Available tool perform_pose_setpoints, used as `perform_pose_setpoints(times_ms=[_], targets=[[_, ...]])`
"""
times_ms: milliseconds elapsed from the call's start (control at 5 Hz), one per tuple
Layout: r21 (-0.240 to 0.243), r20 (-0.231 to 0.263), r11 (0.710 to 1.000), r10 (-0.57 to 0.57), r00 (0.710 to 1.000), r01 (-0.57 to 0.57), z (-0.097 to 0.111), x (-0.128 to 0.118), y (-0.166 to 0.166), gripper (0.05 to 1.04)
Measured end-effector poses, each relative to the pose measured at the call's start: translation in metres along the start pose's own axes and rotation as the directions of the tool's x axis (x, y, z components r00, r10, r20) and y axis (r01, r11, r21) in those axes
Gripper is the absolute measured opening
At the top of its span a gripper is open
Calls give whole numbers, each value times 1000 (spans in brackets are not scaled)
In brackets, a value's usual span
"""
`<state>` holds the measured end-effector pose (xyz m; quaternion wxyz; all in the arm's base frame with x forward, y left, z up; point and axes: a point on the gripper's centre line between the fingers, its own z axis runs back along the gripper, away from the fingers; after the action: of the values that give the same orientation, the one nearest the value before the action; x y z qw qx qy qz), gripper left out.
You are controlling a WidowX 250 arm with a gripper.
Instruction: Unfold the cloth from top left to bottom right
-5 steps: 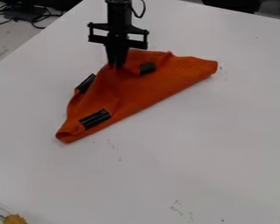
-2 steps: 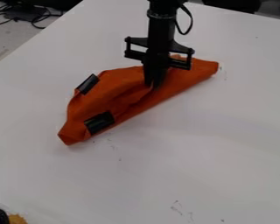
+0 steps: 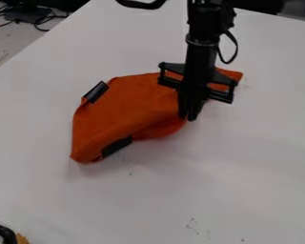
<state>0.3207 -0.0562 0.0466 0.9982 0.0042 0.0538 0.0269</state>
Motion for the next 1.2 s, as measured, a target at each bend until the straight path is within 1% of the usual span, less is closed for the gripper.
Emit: perform_pose_setpoints(times_ms=[200,400,600,800,1000,1200], targets=[[-35,-23,997,-76,997,76,-19,-17,-22,87],[-17,-111,994,-111,988,110,-42,-24,-25,245],[-2,-96,993,-117,988,117,-46,-26,-24,513],[15,-41,996,-92,995,92,-23,-30,-21,819],[24,-14,996,-90,996,90,4,-40,-29,1005],[28,16,999,-35,999,34,30,-47,-28,1003]])
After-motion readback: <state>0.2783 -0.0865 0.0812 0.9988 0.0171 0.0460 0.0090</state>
